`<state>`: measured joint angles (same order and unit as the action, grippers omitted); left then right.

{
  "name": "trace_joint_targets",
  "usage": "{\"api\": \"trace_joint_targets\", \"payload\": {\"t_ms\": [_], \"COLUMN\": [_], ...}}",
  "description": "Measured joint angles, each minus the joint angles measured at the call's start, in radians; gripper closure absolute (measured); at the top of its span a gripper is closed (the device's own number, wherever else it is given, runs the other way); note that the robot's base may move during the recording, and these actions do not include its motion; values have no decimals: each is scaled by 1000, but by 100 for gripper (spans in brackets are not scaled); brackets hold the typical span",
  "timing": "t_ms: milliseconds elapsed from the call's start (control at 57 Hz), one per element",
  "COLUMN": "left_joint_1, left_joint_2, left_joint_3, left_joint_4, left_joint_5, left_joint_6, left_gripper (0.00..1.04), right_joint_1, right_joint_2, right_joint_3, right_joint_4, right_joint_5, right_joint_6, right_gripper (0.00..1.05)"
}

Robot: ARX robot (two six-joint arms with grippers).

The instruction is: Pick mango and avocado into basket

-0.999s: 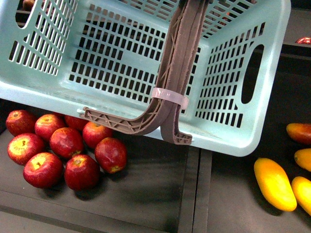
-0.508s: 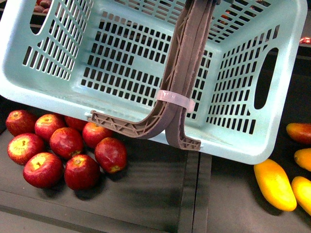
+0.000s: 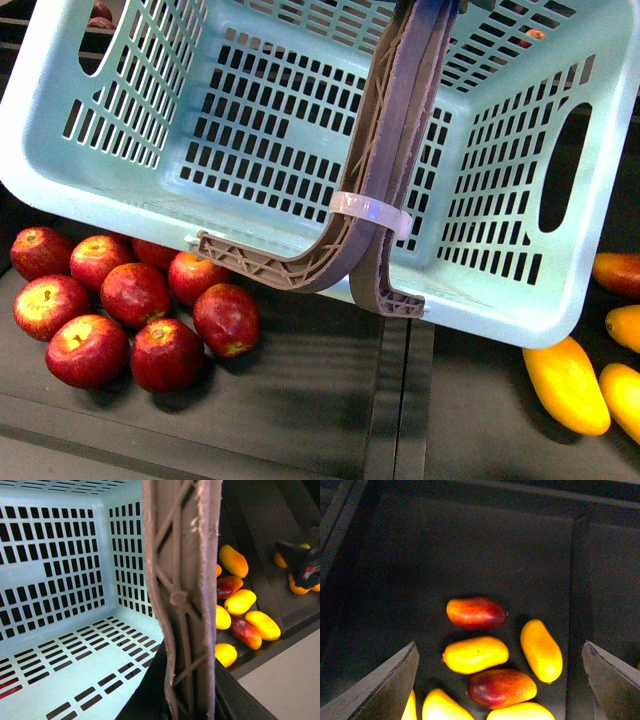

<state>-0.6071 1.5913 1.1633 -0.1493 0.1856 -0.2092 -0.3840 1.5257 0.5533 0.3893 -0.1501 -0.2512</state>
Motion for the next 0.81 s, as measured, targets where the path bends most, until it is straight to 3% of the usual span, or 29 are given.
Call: {"api": "trace_joint_targets", "payload": {"t_ms": [210,386,806], "left_joint_1": [0,-1,-2], "left_joint_2": [0,0,0], "left_joint_3": [0,0,0], "left_joint_4": [0,0,0], "left_joint_5": [0,0,0], "left_joint_6": [0,0,0], "left_gripper": [95,95,95], "right_joint_1": [-69,-108,-137], "right_joint_2": [265,454,784], "right_joint_3": [29,29,58], "right_joint_4": [11,93,237], "right_joint_5": [-142,-179,-272], "right_joint_6": [-267,-434,-504], "right_gripper": [8,8,8]}}
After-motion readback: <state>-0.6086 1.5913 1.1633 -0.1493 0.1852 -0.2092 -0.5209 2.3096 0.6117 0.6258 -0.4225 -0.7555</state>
